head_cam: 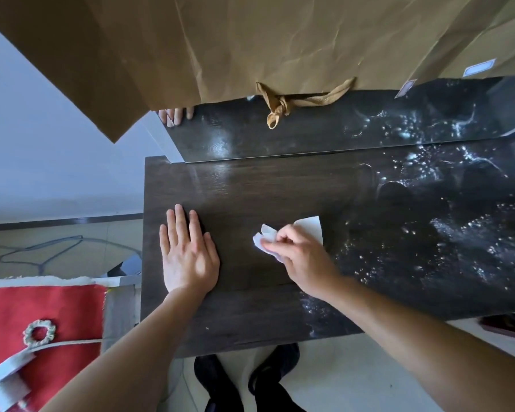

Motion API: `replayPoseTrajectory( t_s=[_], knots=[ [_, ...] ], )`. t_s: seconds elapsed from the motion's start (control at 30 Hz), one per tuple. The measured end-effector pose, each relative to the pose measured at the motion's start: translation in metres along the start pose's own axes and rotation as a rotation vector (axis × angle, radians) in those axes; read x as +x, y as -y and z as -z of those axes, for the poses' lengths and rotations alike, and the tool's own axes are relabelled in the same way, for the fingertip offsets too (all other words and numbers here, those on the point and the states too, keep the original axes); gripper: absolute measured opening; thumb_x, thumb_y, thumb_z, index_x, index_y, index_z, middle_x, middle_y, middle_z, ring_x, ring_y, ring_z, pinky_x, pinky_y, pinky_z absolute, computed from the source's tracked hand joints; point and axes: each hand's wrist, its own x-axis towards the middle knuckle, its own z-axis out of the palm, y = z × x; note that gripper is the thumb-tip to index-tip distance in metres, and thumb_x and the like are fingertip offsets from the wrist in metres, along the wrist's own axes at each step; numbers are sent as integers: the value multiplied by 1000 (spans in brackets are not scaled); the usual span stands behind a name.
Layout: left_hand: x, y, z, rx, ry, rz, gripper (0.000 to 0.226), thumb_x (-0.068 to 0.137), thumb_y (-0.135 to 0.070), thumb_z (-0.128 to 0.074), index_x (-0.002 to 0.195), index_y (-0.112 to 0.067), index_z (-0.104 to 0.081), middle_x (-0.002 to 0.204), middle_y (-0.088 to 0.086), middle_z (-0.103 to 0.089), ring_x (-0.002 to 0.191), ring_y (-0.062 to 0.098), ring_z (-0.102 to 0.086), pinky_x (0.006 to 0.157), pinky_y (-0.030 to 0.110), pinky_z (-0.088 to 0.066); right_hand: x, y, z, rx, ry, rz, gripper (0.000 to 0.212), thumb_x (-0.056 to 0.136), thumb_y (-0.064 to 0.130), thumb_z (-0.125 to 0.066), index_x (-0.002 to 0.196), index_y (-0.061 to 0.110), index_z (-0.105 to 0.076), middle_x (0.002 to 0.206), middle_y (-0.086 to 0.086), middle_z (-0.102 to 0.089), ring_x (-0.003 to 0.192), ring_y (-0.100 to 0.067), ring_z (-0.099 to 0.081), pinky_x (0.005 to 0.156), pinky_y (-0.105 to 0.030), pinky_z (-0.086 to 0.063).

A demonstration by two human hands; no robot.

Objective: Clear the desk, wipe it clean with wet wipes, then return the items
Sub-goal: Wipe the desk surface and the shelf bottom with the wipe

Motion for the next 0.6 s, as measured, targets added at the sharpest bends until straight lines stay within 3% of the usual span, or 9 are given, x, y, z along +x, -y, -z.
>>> replayPoseTrajectory(
  t_s=[0.07, 0.17, 0.23, 0.37, 0.47, 0.6],
  knots=[
    [0, 0, 0, -13, -3, 4, 55, 94, -29, -26, 142, -2, -33, 154, 20, -19, 144, 34, -11, 117, 47, -9, -15, -22, 18, -25, -56, -26, 31, 84, 1, -62, 106, 21, -72, 90, 0, -55, 83, -16, -55, 72, -25, -44],
    [0, 0, -1, -23, 2, -2, 55, 94, -29, -26, 142, -2, -33, 154, 20, -19, 144, 34, -11, 117, 47, -9, -7, -65, 39, -95, -332, -280, 31, 86, 0, -60, 108, 19, -72, 87, 0, -54, 81, -21, -58, 71, -28, -46],
    [-1, 1, 0, -23, 5, -1, 55, 94, -29, -25, 142, -2, -31, 155, 20, -18, 144, 34, -10, 118, 47, -8, -7, -54, 29, -85, -387, -372, 33, 85, -1, -59, 109, 19, -71, 86, -1, -53, 80, -22, -57, 69, -32, -47],
    [-1, 0, 3, -17, 33, -5, 53, 97, -28, -25, 145, -4, -27, 156, 18, -13, 145, 32, -5, 118, 47, -6, -80, 16, -20, 17, -145, -157, 34, 84, 1, -58, 108, 24, -69, 83, 4, -50, 77, -11, -48, 67, -25, -43],
    [-1, 1, 3, -24, 49, -3, 54, 98, -28, -26, 146, -5, -24, 157, 17, -10, 145, 31, -2, 119, 46, -4, -129, 19, -9, 34, -50, -150, 29, 88, 8, -58, 108, 26, -68, 83, 5, -50, 75, -11, -51, 65, -24, -44],
    [-1, 2, 2, -32, 46, -12, 53, 98, -28, -26, 145, -5, -24, 157, 18, -11, 145, 32, -2, 118, 46, -4, -104, -24, 21, -87, -393, -485, 26, 88, 8, -58, 108, 18, -71, 81, -4, -55, 74, -26, -60, 67, -20, -40]
  ],
)
